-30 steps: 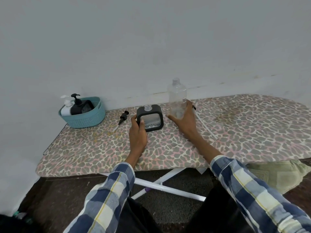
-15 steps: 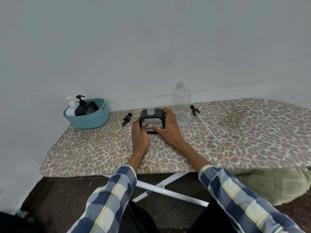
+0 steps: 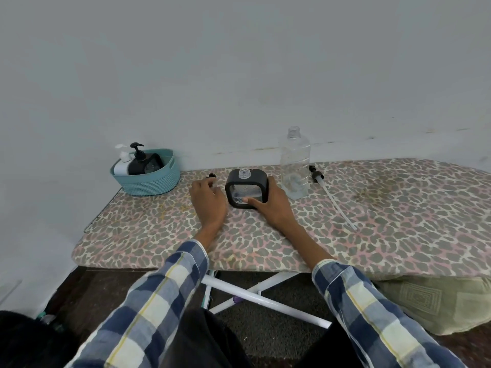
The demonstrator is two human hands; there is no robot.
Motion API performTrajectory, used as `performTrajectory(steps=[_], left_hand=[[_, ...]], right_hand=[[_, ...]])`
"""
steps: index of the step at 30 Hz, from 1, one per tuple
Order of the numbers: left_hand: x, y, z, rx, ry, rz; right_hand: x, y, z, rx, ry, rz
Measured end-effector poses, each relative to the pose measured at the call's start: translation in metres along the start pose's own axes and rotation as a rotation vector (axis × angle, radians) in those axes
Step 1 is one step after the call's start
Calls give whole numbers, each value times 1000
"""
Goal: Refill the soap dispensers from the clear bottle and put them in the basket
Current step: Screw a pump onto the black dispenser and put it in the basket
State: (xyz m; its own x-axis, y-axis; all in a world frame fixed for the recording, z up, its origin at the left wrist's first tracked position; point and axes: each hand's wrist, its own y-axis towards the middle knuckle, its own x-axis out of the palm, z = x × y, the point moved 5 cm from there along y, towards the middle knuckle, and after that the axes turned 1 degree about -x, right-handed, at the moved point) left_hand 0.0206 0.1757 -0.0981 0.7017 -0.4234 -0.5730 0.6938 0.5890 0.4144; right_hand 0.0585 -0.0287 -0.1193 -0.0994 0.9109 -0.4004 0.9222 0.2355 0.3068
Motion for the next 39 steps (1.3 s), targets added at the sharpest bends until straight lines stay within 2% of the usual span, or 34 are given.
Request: performTrajectory(steps=[3,6,12,16,19,25,27,31,34,39], left_hand=[[8,22,-7,-13,236,-137],[17,35,-13,-15,325,-267],[15,36,-7,18,286,-189],[15,37,-17,-108,395,-217],[6,35,-14,-218,186,-168],[-7,45,16,-461,-587,-78],[-11,49,29,-492,-839,-90],[-18,46,56,-486,-1182,-169],[-21,39,71,-496,-1320,-208],[-30,41,86,-392,-1342,-184]], right_hand=[[0,-1,1,1,4,-4],[0,0,1,0,2,-7],[0,0,3,-1,1,-8],[0,0,4,3,-1,-9],[0,0,4,3,1,-13],[1,0,6,5,-5,-14],[1,0,5,4,-1,-11],[1,0,4,5,-8,-7],[2,0,3,5,-13,-2],[1,-1,3,0,-10,1]])
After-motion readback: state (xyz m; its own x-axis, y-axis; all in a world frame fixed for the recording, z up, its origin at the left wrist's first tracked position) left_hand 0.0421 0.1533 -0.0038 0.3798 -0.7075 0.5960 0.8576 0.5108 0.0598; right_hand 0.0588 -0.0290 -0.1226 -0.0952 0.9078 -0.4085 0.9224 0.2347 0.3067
